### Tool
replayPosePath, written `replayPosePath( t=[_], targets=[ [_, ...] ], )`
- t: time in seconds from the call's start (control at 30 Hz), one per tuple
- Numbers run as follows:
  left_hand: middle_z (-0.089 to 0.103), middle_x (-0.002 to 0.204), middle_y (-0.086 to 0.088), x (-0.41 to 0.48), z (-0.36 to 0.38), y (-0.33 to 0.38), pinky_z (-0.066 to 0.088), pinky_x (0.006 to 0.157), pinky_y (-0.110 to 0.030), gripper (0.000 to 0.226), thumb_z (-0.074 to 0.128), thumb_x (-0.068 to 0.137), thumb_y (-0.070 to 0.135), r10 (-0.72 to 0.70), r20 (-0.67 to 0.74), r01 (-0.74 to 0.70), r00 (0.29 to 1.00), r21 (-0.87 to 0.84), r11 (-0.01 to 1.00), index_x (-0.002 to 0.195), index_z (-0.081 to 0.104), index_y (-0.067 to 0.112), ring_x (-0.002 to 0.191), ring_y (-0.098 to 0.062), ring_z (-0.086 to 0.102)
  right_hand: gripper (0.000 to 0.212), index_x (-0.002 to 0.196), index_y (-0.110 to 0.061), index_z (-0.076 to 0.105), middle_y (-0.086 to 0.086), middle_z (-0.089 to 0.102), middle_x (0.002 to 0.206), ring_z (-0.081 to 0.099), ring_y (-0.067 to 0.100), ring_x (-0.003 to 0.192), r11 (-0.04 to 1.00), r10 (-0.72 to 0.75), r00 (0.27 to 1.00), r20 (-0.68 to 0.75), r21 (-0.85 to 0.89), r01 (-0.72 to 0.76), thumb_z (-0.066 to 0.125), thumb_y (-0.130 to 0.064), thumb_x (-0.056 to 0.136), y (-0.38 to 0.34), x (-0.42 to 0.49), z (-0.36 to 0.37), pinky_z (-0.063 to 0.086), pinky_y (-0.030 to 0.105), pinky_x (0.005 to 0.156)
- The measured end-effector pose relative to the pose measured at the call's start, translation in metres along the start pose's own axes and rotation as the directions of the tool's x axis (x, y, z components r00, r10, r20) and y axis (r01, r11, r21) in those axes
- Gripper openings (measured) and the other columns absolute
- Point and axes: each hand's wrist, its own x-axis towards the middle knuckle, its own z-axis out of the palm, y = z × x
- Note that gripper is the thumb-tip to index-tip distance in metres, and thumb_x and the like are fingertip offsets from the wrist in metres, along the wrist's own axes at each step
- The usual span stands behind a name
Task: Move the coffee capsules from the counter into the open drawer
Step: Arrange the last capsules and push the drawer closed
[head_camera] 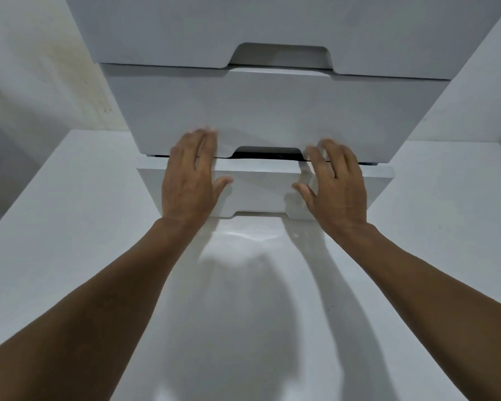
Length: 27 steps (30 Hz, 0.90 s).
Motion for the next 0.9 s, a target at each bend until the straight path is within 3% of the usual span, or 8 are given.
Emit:
replayPosePath(
  t=[0.1, 0.17, 0.27, 0.57, 0.9],
  targets=[
    [0.01, 0.158, -0.017, 0.007, -0.003, 0.0, 0.014, 0.118, -0.05, 0.114, 0.064, 0.071, 0.064, -0.036, 0.042, 0.031, 0.998, 0.113, 0.993, 0.149, 0.006, 0.005, 0.146, -0.033, 0.008, 0.103, 0.149, -0.015, 0.02, 0.016, 0.022, 0.156, 0.024, 0.038, 0.142, 0.997, 0.012, 0.996, 0.083, -0.082, -0.005, 0.071, -0.056, 0.071, 0.0, 0.006, -0.005, 0.022, 0.052, 0.114],
    [0.003, 0.158, -0.018, 0.012, -0.005, -0.002, 0.009, 0.118, -0.051, 0.125, 0.066, 0.065, 0.068, -0.039, 0.052, 0.03, 0.998, 0.159, 0.987, 0.149, 0.0, 0.004, 0.146, -0.034, 0.002, 0.118, 0.152, -0.017, 0.005, 0.015, 0.008, 0.159, 0.009, 0.036, 0.146, 0.993, 0.024, 0.992, 0.125, -0.118, -0.009, 0.073, -0.06, 0.065, 0.001, 0.01, -0.006, 0.01, 0.052, 0.116],
    [0.001, 0.158, -0.018, 0.016, -0.005, -0.006, 0.008, 0.118, -0.052, 0.133, 0.073, 0.058, 0.066, -0.023, 0.072, 0.009, 0.997, 0.191, 0.982, 0.149, -0.001, 0.003, 0.146, -0.035, 0.0, 0.128, 0.151, -0.015, 0.002, 0.016, 0.005, 0.159, 0.004, 0.037, 0.147, 0.985, 0.013, 0.989, 0.145, -0.173, 0.013, 0.078, -0.06, 0.059, 0.004, 0.012, -0.005, 0.005, 0.053, 0.115],
    [0.003, 0.158, -0.019, 0.021, 0.007, -0.017, 0.008, 0.118, -0.05, 0.129, 0.072, 0.06, 0.064, 0.007, 0.055, -0.019, 0.998, 0.216, 0.976, 0.149, 0.002, 0.002, 0.146, -0.036, 0.002, 0.125, 0.15, -0.008, 0.003, 0.024, 0.006, 0.157, 0.004, 0.044, 0.144, 0.981, -0.002, 0.996, 0.094, -0.194, 0.02, 0.078, -0.054, 0.062, 0.005, 0.016, 0.015, 0.023, 0.061, 0.112],
    [0.018, 0.153, -0.026, 0.026, 0.033, -0.027, 0.012, 0.115, -0.054, 0.116, 0.057, 0.07, 0.072, 0.038, -0.067, -0.019, 0.997, 0.267, 0.964, 0.146, 0.009, 0.0, 0.142, -0.042, 0.016, 0.117, 0.15, -0.008, -0.006, 0.025, 0.019, 0.154, 0.018, 0.046, 0.141, 0.962, 0.011, 0.997, -0.079, -0.272, -0.032, 0.067, -0.058, 0.074, 0.01, 0.018, 0.047, 0.021, 0.061, 0.112]
  ],
)
